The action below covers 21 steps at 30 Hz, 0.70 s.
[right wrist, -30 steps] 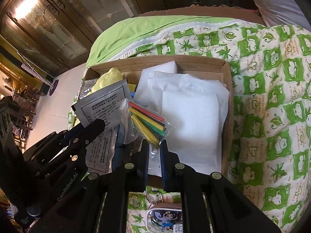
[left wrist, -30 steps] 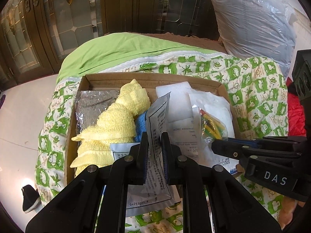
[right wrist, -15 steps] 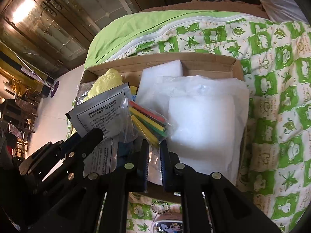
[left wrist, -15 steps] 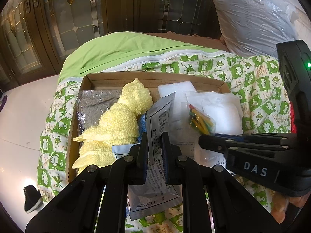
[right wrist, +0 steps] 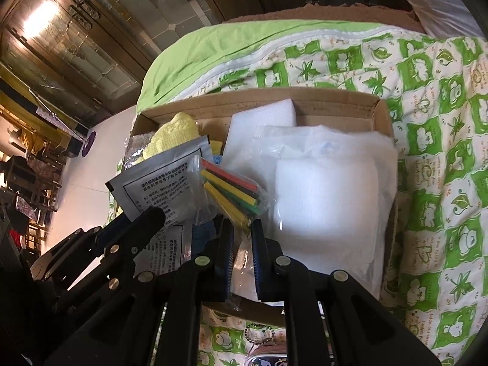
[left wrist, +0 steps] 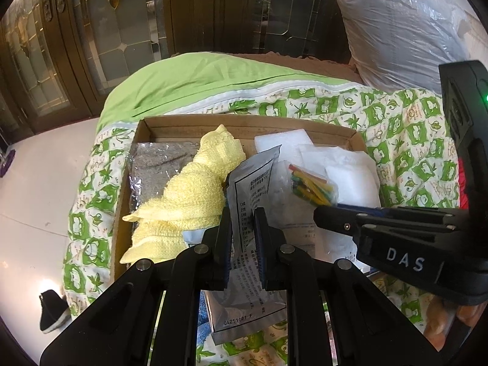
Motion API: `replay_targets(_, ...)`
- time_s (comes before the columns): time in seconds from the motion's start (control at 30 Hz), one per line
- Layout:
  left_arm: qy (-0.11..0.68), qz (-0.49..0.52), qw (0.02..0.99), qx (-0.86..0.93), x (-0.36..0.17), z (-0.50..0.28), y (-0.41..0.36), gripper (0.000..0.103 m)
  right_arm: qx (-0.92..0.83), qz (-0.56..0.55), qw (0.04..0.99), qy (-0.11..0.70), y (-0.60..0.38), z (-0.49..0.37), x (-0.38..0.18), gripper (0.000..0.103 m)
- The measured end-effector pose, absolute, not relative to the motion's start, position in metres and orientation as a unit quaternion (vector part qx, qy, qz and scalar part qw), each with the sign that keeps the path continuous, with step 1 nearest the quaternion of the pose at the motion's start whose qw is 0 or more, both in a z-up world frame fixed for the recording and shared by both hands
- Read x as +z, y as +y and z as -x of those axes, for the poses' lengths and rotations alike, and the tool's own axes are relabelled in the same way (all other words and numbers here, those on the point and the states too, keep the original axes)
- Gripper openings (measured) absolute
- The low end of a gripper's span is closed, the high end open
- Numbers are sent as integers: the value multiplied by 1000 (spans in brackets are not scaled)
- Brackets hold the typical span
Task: Organize soft objects
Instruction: 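Carry the green packet and sticks bag into the tray and open both grippers, then move both grippers toward the clear cartoon-print pencil case on the quilt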
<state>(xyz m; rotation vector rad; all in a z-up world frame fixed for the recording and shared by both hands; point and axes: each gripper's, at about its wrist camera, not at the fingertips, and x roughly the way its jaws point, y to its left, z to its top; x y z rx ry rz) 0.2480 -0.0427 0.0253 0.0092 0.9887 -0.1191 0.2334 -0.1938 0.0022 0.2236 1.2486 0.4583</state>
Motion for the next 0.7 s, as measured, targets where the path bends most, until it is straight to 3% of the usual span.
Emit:
replay_targets(0.13, 476, -12, 878, -52, 27, -245, -44, 17, 215, -112, 783, 573, -199, -230, 7, 38)
replay_targets(0.27, 470, -17, 881, -47, 31, -241, -44, 39, 215, -112, 786, 568, -200, -227, 13, 39)
replay_targets(0.7, 452, -36, 890, -41, 54, -217, -45, 40, 213, -127, 789, 563, -217, -209, 24, 56)
